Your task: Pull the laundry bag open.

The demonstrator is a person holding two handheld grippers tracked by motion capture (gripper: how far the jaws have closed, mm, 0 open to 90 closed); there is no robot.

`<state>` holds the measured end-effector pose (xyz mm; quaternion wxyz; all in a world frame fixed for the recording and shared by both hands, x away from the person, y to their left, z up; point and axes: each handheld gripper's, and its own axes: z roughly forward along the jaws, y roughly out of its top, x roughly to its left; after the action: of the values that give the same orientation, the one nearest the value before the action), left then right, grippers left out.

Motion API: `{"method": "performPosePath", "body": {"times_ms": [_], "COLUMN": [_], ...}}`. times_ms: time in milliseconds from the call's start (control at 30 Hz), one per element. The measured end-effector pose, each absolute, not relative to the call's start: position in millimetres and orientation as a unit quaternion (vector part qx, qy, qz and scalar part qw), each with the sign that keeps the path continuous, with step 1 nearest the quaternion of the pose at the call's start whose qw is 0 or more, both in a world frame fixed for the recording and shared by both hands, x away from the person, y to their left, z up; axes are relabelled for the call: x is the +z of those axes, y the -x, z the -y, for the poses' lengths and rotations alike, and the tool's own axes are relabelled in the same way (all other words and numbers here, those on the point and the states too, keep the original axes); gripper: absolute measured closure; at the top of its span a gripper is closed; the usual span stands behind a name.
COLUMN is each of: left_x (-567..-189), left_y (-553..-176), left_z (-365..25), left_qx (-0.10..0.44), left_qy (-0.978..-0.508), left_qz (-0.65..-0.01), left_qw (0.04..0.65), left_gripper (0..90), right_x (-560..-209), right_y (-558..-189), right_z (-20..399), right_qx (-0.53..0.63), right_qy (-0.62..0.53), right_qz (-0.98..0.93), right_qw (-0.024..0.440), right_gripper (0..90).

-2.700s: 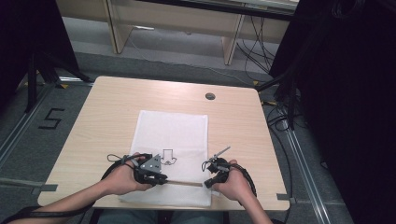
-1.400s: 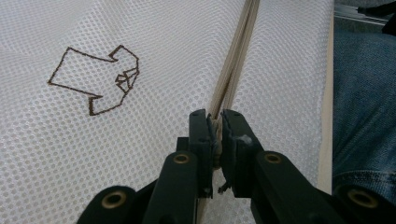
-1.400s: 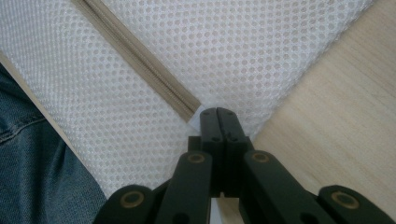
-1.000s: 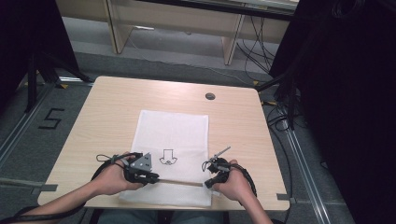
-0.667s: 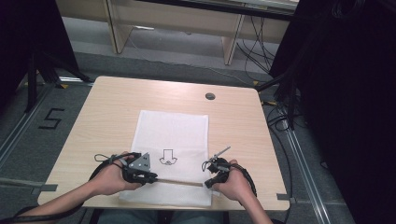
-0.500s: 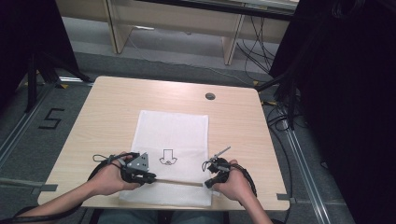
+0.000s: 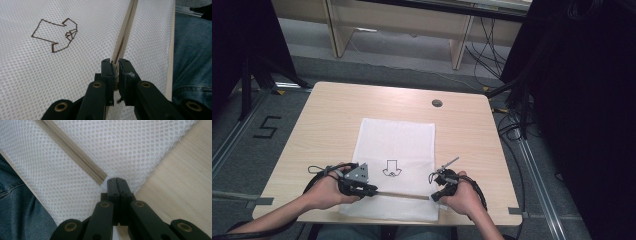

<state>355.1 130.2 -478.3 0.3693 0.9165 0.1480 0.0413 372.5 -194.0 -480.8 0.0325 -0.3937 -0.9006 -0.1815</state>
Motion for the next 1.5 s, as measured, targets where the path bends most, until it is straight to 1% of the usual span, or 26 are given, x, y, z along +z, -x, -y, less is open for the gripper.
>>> {"method": "performPosePath", "body": {"times_ms": [33,233,367,500,667,933,967,1233,1300,1367,1500], "left_x": [-477.7,-479.9,-479.9,-479.5,-478.8,-480.3,-479.7,-480.1,-480.2,-480.7,-479.0], "left_y": [-355.6,-356.4,-357.2,-357.7,-358.6,-359.1,-359.2,-359.5,-360.9,-361.5,-360.6], "left_z": [-130.5,-131.9,-134.0,-137.4,-138.2,-141.3,-142.6,-144.9,-147.5,-151.3,-152.3], "left_qx": [0.048,0.042,0.046,0.043,0.044,0.038,0.046,0.040,0.051,0.038,0.040], "left_qy": [-0.921,-0.918,-0.921,-0.917,-0.919,-0.920,-0.922,-0.919,-0.926,-0.918,-0.920], "left_qz": [-0.140,-0.148,-0.148,-0.156,-0.148,-0.153,-0.150,-0.154,-0.145,-0.164,-0.158], "left_qw": [0.362,0.367,0.358,0.364,0.363,0.360,0.355,0.361,0.344,0.360,0.357], "left_gripper": [82.7,82.7,82.7,82.7,82.7,82.7,82.7,82.8,82.8,82.8,82.8], "right_x": [-480.7,-480.6,-480.4,-480.1,-480.4,-480.4,-480.4,-480.8,-480.8,-480.9,-480.1], "right_y": [-372.2,-371.9,-372.0,-371.5,-371.9,-372.2,-372.2,-372.3,-372.4,-372.8,-372.0], "right_z": [193.9,193.9,193.7,193.4,193.5,193.9,193.9,194.0,194.0,194.6,193.7], "right_qx": [-0.180,-0.182,-0.181,-0.179,-0.180,-0.180,-0.180,-0.180,-0.180,-0.181,-0.179], "right_qy": [0.397,0.395,0.395,0.400,0.398,0.397,0.397,0.397,0.398,0.398,0.400], "right_qz": [0.899,0.900,0.900,0.898,0.899,0.899,0.899,0.899,0.899,0.899,0.898], "right_qw": [0.034,0.033,0.035,0.037,0.034,0.036,0.036,0.034,0.033,0.036,0.039], "right_gripper": [90.0,90.0,90.0,90.0,90.0,90.0,90.0,90.0,90.0,90.0,90.0]}}
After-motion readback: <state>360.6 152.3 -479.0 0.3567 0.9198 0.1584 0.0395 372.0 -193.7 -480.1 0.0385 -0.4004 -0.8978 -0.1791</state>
